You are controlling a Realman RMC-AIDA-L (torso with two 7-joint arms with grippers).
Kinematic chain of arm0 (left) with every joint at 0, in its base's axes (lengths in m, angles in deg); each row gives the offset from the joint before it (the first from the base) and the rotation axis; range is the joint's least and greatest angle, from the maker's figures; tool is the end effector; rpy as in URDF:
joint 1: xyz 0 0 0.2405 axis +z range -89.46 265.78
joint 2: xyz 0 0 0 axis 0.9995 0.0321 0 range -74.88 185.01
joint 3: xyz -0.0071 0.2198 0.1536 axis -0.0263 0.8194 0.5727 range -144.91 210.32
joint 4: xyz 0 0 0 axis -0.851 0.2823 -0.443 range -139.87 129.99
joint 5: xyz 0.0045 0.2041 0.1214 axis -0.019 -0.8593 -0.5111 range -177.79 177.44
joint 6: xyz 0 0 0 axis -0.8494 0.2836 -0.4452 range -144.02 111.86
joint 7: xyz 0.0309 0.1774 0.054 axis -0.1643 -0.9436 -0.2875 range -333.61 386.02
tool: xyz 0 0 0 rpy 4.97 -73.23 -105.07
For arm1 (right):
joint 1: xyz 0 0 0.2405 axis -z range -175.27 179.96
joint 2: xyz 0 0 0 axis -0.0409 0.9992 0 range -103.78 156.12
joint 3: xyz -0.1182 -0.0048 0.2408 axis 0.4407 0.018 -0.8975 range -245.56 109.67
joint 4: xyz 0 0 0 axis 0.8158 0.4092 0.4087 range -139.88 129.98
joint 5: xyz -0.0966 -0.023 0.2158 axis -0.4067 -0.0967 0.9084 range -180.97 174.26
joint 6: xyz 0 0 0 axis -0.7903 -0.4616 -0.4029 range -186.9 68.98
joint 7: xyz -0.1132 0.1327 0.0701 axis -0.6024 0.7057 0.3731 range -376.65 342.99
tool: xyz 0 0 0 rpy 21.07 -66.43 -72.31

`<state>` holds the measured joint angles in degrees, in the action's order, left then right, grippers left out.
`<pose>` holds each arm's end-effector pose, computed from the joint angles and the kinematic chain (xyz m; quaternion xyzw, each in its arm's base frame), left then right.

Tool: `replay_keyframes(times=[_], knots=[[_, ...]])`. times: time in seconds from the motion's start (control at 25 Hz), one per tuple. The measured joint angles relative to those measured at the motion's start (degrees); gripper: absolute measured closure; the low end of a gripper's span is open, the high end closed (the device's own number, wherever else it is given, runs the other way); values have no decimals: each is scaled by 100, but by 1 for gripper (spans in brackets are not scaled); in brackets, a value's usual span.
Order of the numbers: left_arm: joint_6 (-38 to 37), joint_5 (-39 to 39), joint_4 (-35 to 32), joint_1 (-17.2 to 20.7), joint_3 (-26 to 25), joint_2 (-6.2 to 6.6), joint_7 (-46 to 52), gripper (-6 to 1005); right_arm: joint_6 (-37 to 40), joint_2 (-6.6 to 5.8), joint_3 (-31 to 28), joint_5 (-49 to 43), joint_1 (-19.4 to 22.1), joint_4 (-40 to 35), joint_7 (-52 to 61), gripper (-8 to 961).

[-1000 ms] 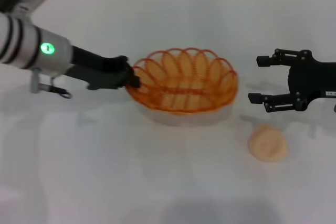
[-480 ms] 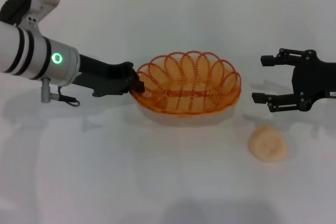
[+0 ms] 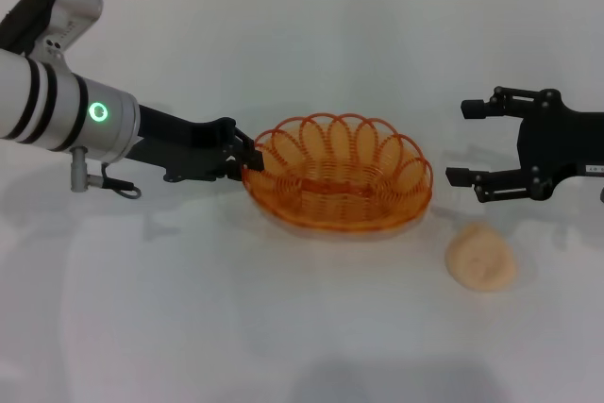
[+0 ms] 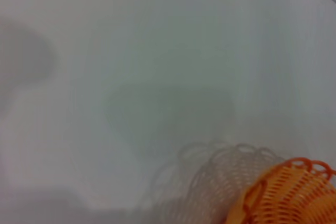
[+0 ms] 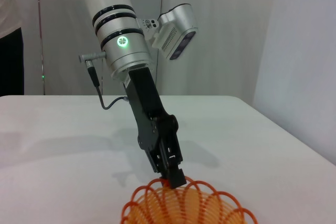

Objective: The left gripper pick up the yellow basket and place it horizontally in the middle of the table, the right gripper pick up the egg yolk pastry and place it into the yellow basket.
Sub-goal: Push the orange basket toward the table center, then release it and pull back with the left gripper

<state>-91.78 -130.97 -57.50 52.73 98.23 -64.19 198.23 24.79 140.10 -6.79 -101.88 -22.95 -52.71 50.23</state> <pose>-0.2420 0.4133 -0.0753 -0.7025 -0.7010 -0.0483 0.1129 0.2505 0.3840 -0.0190 -0.9666 0.0174 0.1914 0.1697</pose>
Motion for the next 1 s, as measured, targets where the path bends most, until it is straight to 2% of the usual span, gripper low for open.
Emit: replay_keyframes(times=[0.16,0.4,0.72,0.92,1.0], knots=[[4,-30,-34,30,22,9,-6,780,-16,-2,-11,7,9,-20,0,152],[-48,-143,-50,56,28,18,-46,556,-29,-4,-15,6,0,-24,0,154],[-170,-215,-146,96,8,42,-254,312,-28,10,-16,27,-6,-24,18,157],[-334,-159,-710,354,-48,131,-598,166,66,44,-16,60,42,-86,123,159],[-434,-56,-1043,527,-158,155,-995,165,70,57,-18,77,104,-149,178,160]])
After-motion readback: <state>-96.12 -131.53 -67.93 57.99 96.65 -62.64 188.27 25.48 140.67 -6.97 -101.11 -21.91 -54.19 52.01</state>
